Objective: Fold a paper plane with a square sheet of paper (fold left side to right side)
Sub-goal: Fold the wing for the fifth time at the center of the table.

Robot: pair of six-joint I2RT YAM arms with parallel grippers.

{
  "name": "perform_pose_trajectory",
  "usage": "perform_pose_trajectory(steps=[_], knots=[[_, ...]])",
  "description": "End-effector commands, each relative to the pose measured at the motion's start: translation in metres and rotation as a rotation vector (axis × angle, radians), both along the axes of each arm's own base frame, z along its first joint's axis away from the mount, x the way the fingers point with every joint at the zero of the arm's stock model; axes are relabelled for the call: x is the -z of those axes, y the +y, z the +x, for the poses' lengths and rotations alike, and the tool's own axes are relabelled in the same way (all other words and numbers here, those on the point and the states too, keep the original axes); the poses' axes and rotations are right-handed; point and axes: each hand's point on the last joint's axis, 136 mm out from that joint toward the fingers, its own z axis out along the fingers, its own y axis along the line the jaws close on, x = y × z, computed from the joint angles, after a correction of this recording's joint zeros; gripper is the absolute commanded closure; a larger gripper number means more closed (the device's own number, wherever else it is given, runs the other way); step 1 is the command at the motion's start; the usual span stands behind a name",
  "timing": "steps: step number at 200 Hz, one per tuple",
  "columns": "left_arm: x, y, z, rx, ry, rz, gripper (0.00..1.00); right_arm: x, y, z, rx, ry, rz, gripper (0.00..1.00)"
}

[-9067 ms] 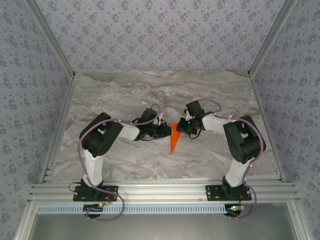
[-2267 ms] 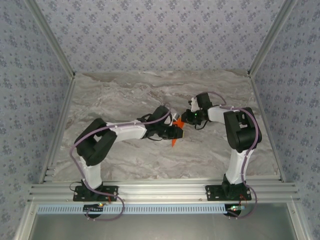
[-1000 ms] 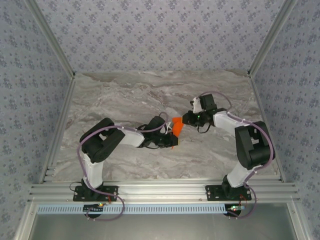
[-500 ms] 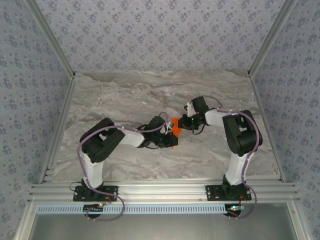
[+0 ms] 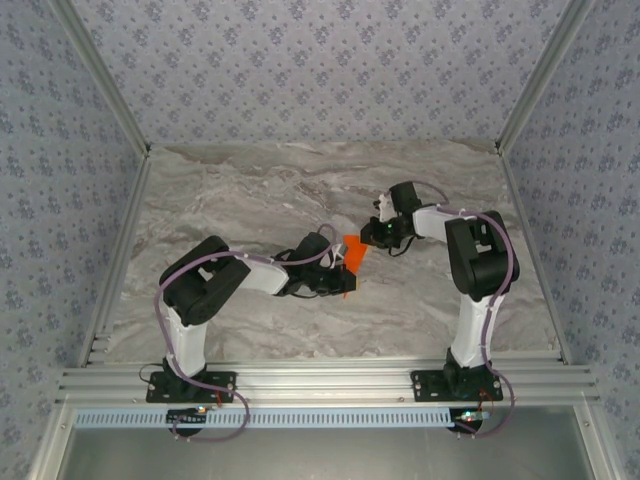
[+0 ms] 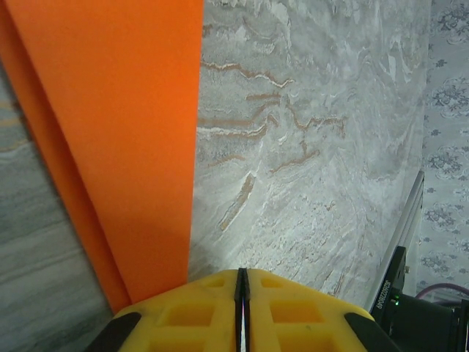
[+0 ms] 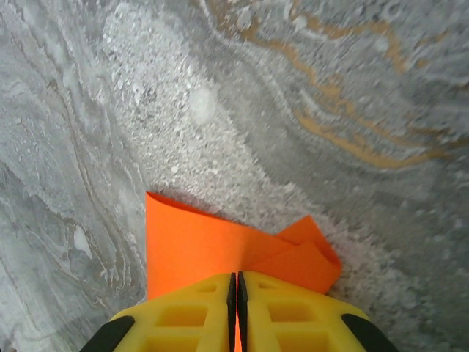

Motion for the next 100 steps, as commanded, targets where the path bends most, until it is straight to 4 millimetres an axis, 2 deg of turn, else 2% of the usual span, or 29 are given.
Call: perform_pose_trajectory(steps=[1,71,100], knots=[[0.04,0.023,-0.019,-0.009,0.099,0.124,0.89,0.008,-0.021,0.023,0.039,-0.023,-0.069,0.86],[0.039,0.026,-0.018,-0.015,0.099,0.12,0.89,0.011,-0.038,0.042,0.074,-0.011,-0.054,0.85],[0.036,0.024,-0.017,-0.014,0.093,0.114,0.89,0.001,-0.047,0.058,0.093,-0.025,-0.04,0.85]])
